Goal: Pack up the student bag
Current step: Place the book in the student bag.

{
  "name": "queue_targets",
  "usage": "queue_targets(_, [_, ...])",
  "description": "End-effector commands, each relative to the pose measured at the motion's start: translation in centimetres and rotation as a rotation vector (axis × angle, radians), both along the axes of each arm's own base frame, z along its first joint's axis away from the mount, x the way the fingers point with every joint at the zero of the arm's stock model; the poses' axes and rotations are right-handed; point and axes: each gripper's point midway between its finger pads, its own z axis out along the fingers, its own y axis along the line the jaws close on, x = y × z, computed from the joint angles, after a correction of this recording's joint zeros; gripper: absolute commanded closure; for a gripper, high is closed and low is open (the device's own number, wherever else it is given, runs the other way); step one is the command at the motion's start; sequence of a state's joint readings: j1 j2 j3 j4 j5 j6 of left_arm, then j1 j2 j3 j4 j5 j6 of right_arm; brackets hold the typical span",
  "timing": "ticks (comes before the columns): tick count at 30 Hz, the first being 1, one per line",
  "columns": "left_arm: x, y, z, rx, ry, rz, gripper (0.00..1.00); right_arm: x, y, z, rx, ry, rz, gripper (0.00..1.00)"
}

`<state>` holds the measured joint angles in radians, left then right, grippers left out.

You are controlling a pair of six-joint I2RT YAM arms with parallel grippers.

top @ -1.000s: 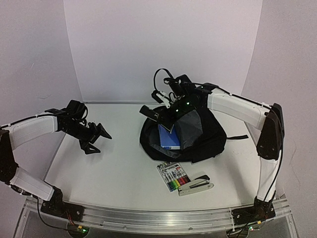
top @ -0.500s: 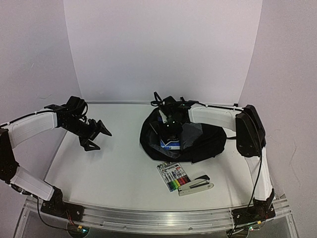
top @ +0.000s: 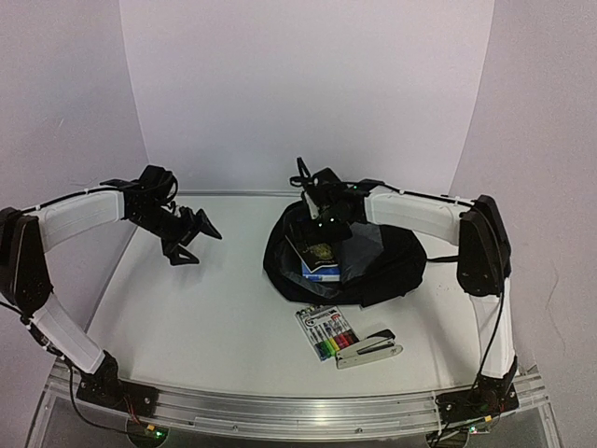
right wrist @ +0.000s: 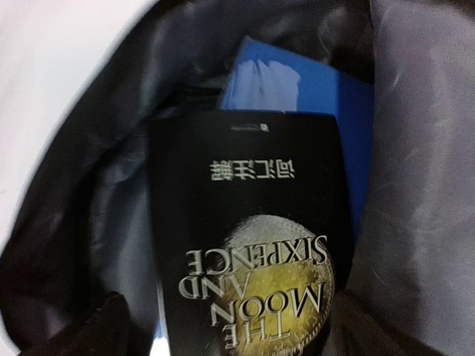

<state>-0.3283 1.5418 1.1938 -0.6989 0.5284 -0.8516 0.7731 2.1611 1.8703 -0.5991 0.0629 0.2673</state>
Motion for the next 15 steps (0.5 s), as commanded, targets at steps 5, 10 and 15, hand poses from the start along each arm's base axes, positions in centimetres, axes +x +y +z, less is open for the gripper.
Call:
queue_targets(5, [6.5,-5.9,2.0,-0.019,-0.184,-0.230,0.08,-0.2,-6.0,9.4,0.122,-0.068,0.135,0.02])
queue_targets(10, [8.4,-9.5,0.5,0.042,-0.184,-0.325,0.08,1.2,-12.8,7.9,0.069,-0.034,0.022,0.02])
queue_targets(15, [9.7,-12.1,-2.1,0.081,-0.167,-0.367,0.13,0.5,-17.0,3.8,0.028,0.090,-0.032,0.02])
